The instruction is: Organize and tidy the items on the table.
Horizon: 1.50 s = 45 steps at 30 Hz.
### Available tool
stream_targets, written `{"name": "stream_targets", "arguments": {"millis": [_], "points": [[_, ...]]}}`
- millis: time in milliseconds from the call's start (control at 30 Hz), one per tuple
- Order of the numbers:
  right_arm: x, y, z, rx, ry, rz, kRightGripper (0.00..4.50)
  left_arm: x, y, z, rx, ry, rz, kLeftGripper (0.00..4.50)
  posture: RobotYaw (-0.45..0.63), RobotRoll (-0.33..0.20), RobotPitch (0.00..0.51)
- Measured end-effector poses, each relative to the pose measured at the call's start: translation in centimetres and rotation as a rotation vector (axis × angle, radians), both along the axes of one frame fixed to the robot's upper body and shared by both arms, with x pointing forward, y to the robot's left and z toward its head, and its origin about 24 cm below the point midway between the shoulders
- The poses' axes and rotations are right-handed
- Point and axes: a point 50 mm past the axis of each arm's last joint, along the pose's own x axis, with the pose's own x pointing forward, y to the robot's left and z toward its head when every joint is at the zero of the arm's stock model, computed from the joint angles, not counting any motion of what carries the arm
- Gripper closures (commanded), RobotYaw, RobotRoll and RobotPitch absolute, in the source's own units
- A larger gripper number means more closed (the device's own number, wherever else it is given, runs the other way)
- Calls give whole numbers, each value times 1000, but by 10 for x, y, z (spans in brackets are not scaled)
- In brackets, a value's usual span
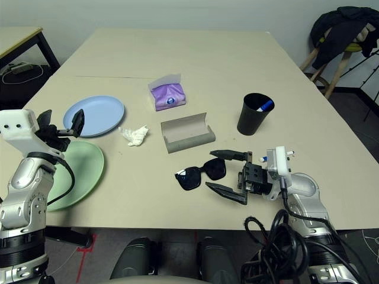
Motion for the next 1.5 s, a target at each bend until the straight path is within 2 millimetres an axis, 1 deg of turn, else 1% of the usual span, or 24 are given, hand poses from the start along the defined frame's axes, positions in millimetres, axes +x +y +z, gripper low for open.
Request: {"name": "stream_targets", "arguments": {"millis": [67,100,133,200,267,367,433,567,667,900,1067,1233,1333,1400,1500], "points": [[0,-1,0,-3,4,0,10,-1,4,0,5,18,17,0,107,0,58],[0,-1,0,-2,5,0,10,-2,9,-1,8,42,47,0,107,0,58],[0,-1,0,-2,6,1,10,-3,16,-2,5,73,82,0,120,0,70],[0,-1,0,-3,8,1,10,-6,25,-4,-26,111,119,0,120,0,70],[0,-1,1,-4,7,4,10,-12,28,-9,-29,162,127,0,120,0,70],[1,-1,2,-4,3,6,10,-20,37,-18,21,340,132,0,120,0,70],[1,-1,1,-4,3,7,10,-24,41,-21,1,420,101,0,120,0,70],[1,-1,1,-5,3,10,10,-28,49,-14,-57,406,71,0,135,0,74],[1,-1,1,-6,3,12,10,-33,58,-10,-26,452,76,0,135,0,74],[1,-2,1,-11,5,12,10,-39,74,-22,-50,531,133,0,135,0,76],[0,-3,1,-17,10,10,10,-42,84,-23,-24,585,182,0,134,0,76],[0,-3,0,-18,13,9,10,-46,86,-31,-63,663,186,0,133,0,75],[0,-3,0,-17,13,9,0,-48,85,-34,-83,709,177,629,133,0,75],[0,-3,0,-17,13,9,0,-47,85,-34,-78,734,163,1313,129,0,73],[0,-3,0,-17,12,7,0,-47,83,-33,-54,764,134,2486,129,0,73]]}}
